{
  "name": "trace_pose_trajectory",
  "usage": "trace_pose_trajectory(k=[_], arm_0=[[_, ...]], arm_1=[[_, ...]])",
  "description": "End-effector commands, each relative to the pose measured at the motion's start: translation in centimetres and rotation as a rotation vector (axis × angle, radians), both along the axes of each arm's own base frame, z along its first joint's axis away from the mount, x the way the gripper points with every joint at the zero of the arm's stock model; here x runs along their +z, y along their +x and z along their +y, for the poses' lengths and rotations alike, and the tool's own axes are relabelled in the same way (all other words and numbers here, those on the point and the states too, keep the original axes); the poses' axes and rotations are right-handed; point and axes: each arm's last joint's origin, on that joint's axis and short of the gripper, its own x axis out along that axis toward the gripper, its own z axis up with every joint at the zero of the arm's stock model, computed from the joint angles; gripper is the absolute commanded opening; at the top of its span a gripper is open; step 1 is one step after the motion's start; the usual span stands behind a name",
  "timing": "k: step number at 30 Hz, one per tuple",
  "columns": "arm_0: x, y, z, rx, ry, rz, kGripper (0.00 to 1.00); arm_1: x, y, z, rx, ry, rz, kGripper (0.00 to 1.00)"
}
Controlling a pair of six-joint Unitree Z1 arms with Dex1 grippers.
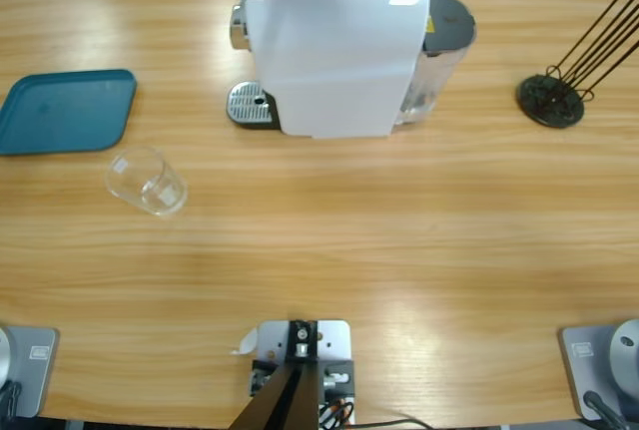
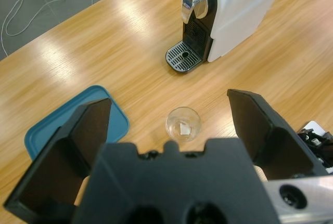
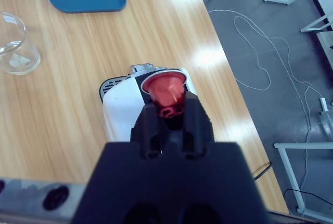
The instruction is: Pour coffee
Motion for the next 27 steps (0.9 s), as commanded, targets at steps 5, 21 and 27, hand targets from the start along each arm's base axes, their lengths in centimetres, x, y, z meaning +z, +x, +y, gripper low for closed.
trace_pose_trajectory(k=[5,21,27], arm_0=[[-0.95,-0.16,0.33,0.004,0.005,-0.002,0.968],[-1.36,-0.16,0.33,0.004,0.005,-0.001,0.968],[-1.27,-0.21,0.38,0.003,-0.001,-0.006,0.967]], arm_1=[[-2.91,0.80,0.50,-0.025,-0.107,0.028,0.000],[-3.59,1.26,0.99,-0.025,-0.130,0.047,0.000],[-3.00,1.23,0.80,-0.079,-0.158,0.018,0.825]])
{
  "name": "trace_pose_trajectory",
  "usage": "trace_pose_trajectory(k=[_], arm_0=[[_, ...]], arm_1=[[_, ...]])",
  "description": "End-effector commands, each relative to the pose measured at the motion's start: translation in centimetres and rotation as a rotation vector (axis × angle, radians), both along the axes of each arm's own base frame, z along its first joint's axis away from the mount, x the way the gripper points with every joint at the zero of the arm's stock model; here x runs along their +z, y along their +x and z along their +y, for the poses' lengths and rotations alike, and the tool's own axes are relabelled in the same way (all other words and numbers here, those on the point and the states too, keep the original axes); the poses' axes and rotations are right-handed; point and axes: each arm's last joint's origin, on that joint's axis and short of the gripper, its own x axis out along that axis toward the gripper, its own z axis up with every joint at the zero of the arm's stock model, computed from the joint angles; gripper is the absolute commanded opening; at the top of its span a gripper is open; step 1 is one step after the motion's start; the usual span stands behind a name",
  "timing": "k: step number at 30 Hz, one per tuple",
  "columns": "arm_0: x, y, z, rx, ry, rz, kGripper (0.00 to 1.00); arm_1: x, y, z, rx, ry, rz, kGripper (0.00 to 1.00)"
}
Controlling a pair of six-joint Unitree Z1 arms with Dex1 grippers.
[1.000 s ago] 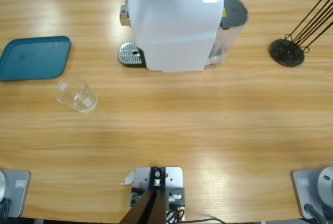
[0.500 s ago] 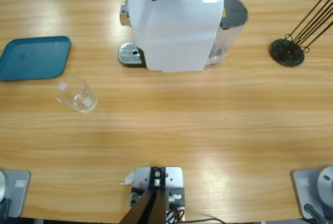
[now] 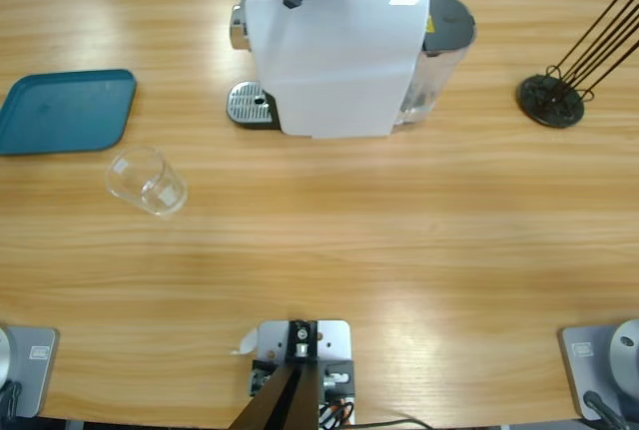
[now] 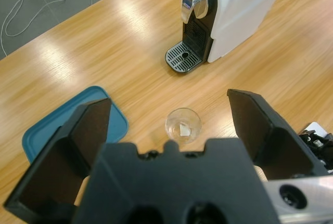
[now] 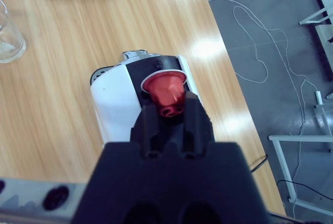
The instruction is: Pour coffee
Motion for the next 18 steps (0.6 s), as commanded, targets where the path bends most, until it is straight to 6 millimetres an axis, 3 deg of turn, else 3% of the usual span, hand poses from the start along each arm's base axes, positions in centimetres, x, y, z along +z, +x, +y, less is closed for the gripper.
trace_pose_trajectory(k=[1,2,5,10,13,15,18], arm_0=[[-0.8,-0.4,0.6,0.003,0.002,-0.002,0.966],[-0.9,-0.4,0.6,0.002,0.006,0.001,0.965],[-1.2,-0.5,0.8,0.002,0.007,0.002,0.964],[-1.1,-0.7,0.9,0.002,0.002,-0.002,0.964],[-1.2,-0.7,1.0,0.002,0.004,0.000,0.964],[-1.3,-0.7,1.0,0.002,0.001,-0.002,0.964],[-1.4,-0.9,1.2,0.000,-0.002,-0.003,0.962]], arm_1=[[-2.0,0.5,0.5,-0.066,-0.100,0.004,0.907],[-1.8,0.4,0.6,-0.077,-0.096,-0.006,0.965],[-1.6,0.1,0.9,-0.068,-0.077,-0.008,0.995],[-0.6,-0.4,0.9,-0.057,-0.053,-0.023,0.975],[0.6,-1.1,1.1,-0.037,-0.024,-0.042,0.907],[1.5,-1.7,1.3,-0.011,0.002,-0.050,0.615],[2.3,-2.6,1.8,0.017,0.061,-0.010,0.013]])
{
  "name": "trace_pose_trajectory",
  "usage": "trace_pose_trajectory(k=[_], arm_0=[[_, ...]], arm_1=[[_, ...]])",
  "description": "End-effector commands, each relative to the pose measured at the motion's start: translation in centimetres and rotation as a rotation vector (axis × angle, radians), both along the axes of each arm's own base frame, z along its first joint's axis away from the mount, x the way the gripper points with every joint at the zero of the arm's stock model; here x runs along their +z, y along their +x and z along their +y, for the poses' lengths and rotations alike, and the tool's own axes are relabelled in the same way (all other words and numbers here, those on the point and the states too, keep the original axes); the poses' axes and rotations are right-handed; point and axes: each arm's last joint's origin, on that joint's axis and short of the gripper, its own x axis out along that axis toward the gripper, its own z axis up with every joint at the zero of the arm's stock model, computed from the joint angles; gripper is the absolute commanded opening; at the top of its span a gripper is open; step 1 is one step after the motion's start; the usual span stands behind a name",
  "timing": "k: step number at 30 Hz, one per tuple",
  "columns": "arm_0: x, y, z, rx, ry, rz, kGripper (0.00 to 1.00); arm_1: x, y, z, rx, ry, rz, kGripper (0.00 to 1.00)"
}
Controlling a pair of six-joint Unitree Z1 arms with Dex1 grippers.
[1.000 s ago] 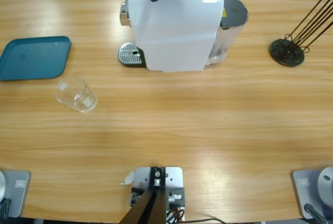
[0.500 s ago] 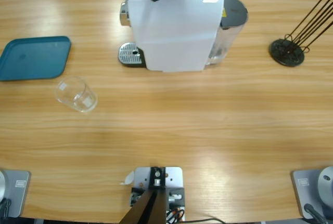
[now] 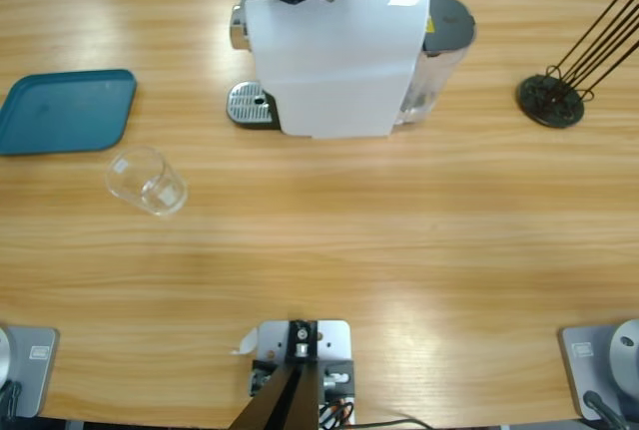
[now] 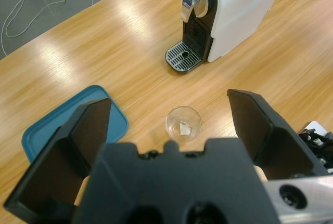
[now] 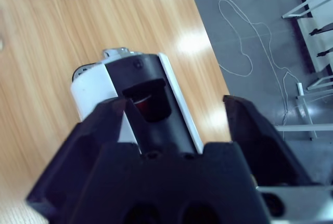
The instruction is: Pour coffee
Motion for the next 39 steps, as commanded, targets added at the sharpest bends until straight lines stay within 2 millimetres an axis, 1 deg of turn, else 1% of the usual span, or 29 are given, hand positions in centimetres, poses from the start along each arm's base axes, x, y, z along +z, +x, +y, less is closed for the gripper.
trace_pose_trajectory(k=[1,4,5,6,9,10,11,14,15,16,17,19,21,22,24,25,28,31,34,39], arm_0=[[-1.1,-0.5,0.7,-0.002,0.006,0.005,0.959],[-1.2,-0.3,0.3,-0.021,0.009,0.021,0.958],[-1.2,-0.4,0.3,-0.020,0.007,0.022,0.954],[-1.2,-0.4,0.4,-0.019,0.007,0.021,0.954],[-0.9,-0.6,0.7,-0.016,-0.002,0.011,0.944],[-0.8,-0.6,0.7,-0.016,0.000,0.013,0.937],[-0.9,-0.7,0.8,-0.017,0.004,0.018,0.931],[-0.9,-1.0,1.2,-0.010,-0.007,0.019,0.925],[-0.8,-1.2,1.4,-0.014,-0.011,0.006,0.948],[-0.7,-1.5,1.7,-0.023,-0.011,-0.013,0.959],[-0.7,-1.6,1.9,-0.023,-0.017,-0.019,0.963],[-1.0,-1.8,2.1,-0.034,-0.006,-0.025,0.994],[-1.4,-2.0,2.3,-0.039,-0.002,-0.020,1.000],[-1.6,-2.1,2.4,-0.039,0.000,-0.018,1.000],[-1.8,-2.2,2.5,-0.039,0.006,-0.013,1.000],[-1.8,-2.2,2.5,-0.040,0.009,-0.010,1.000],[-1.8,-2.2,2.5,-0.045,0.004,-0.008,1.000],[-1.6,-2.2,2.5,-0.054,-0.005,-0.005,1.000],[-1.6,-2.3,2.5,-0.055,-0.004,-0.006,1.000],[-1.7,-2.0,2.2,-0.055,0.008,0.005,1.000]], arm_1=[[1.7,-2.4,1.1,0.047,0.106,0.068,0.000],[2.7,-3.2,0.6,-0.011,0.204,0.186,0.000],[2.9,-3.9,0.3,-0.020,0.254,0.247,0.000],[3.2,-4.7,-0.1,-0.097,0.312,0.322,0.000],[3.9,-7.1,-1.7,-0.253,0.361,0.425,0.000],[3.8,-7.9,-2.4,-0.284,0.390,0.455,0.000],[3.2,-8.7,-3.2,-0.317,0.415,0.477,0.000],[1.0,-10.6,-6.4,-0.453,0.501,0.484,0.000],[0.5,-11.0,-7.4,-0.506,0.523,0.474,0.000],[0.3,-11.5,-8.6,-0.570,0.554,0.449,0.000],[0.3,-11.7,-9.4,-0.610,0.580,0.427,0.000],[0.7,-12.0,-10.3,-0.658,0.609,0.381,0.000],[1.1,-11.7,-10.7,-0.706,0.632,0.322,0.000],[1.5,-11.2,-10.9,-0.733,0.655,0.296,0.000],[2.5,-9.1,-10.8,-0.779,0.719,0.262,0.000],[3.0,-8.0,-10.3,-0.794,0.748,0.249,0.000],[3.9,-4.7,-7.5,-0.810,0.794,0.237,0.000],[4.0,-2.3,-4.8,-0.809,0.820,0.233,0.000],[3.9,-1.6,-3.9,-0.831,0.880,0.264,0.000],[4.0,-2.3,-3.7,-0.839,0.993,0.364,0.000]])
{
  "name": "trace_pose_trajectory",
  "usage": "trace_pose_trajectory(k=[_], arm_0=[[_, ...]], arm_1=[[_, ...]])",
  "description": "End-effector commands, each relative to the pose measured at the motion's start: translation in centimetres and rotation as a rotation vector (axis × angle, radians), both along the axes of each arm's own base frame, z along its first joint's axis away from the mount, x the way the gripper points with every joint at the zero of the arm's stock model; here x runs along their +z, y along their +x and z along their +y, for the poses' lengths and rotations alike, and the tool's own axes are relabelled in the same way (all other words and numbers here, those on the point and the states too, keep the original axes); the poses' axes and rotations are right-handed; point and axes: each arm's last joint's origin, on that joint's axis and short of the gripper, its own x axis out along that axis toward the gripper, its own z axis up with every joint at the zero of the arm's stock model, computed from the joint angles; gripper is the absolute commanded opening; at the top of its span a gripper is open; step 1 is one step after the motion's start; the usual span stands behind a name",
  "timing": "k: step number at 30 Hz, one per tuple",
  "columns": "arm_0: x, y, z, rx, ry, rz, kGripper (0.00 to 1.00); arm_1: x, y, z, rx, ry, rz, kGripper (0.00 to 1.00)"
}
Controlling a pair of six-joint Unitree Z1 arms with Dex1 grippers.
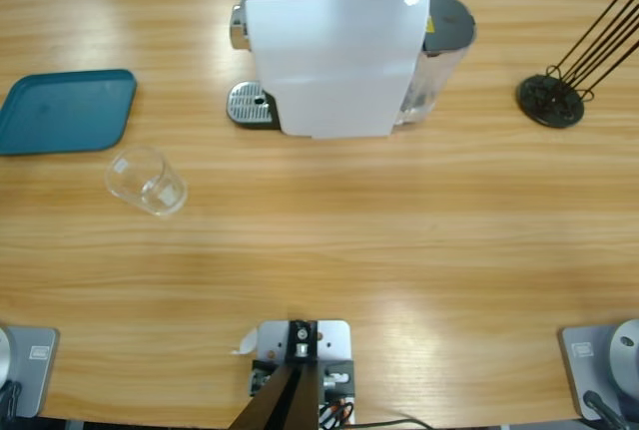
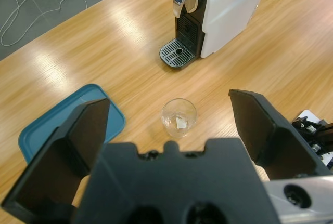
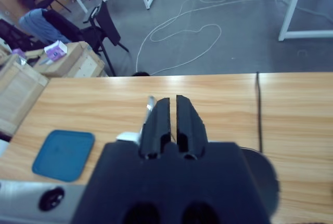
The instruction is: Pour coffee
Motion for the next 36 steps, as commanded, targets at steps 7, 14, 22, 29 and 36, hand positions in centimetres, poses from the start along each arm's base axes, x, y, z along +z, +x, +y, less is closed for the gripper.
trace_pose_trajectory(k=[7,14,22,29,36], arm_0=[[-1.2,-0.3,0.3,-0.014,0.033,0.028,1.000],[-0.7,-0.4,0.4,-0.014,0.020,0.015,1.000],[-0.1,-0.5,0.5,-0.015,0.001,0.008,1.000],[0.7,-0.5,0.5,-0.015,-0.011,-0.009,1.000],[1.1,-0.4,0.4,-0.015,-0.008,-0.006,1.000]], arm_1=[[-2.2,0.2,3.7,0.033,0.202,0.110,0.000],[-5.6,0.9,6.3,0.107,0.182,0.209,0.000],[-8.3,2.2,8.8,0.190,0.189,0.246,0.000],[-10.5,2.4,9.6,0.200,0.158,0.278,0.000],[-15.7,2.1,9.8,0.195,0.076,0.355,0.000]])
